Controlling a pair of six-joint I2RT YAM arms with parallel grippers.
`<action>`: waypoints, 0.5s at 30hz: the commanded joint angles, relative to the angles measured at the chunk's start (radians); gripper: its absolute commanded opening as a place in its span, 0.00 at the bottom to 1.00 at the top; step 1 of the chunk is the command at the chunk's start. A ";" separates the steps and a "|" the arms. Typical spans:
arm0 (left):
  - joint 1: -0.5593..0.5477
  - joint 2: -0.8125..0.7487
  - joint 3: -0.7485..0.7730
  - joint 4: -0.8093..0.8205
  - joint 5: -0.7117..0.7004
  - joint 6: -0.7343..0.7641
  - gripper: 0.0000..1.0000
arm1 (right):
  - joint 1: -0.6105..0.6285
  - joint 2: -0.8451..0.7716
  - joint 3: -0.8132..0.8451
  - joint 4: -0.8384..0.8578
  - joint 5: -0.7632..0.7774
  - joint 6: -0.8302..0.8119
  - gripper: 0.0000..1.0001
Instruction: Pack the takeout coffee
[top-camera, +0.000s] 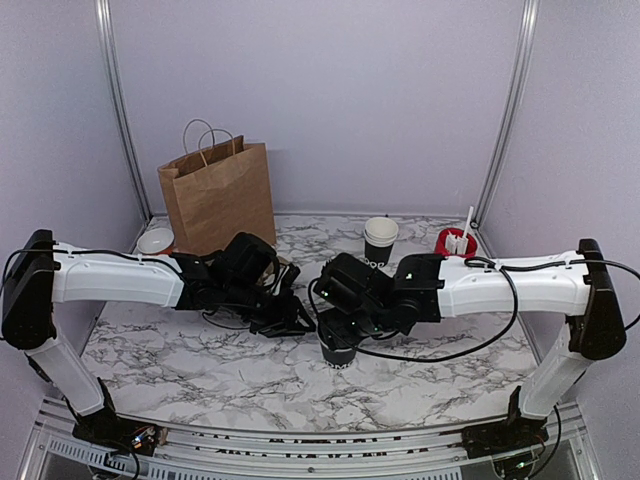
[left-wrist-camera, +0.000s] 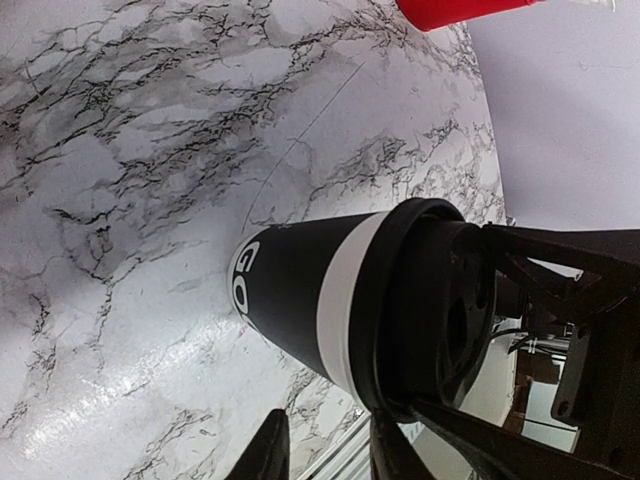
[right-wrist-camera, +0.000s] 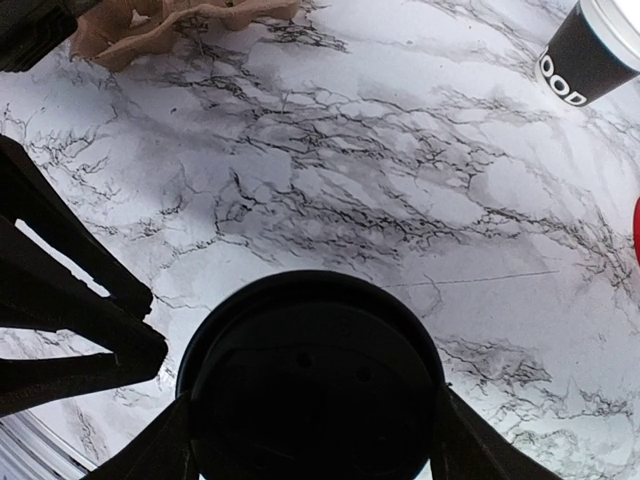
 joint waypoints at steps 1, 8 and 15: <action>-0.003 -0.005 0.018 0.008 0.011 0.015 0.29 | -0.010 0.007 -0.021 0.017 -0.030 0.004 0.73; -0.005 0.006 0.024 0.010 0.015 0.017 0.29 | -0.010 0.027 -0.027 -0.001 -0.039 0.007 0.73; -0.015 0.034 0.049 0.015 0.018 0.022 0.29 | -0.010 0.025 -0.030 -0.001 -0.043 0.008 0.73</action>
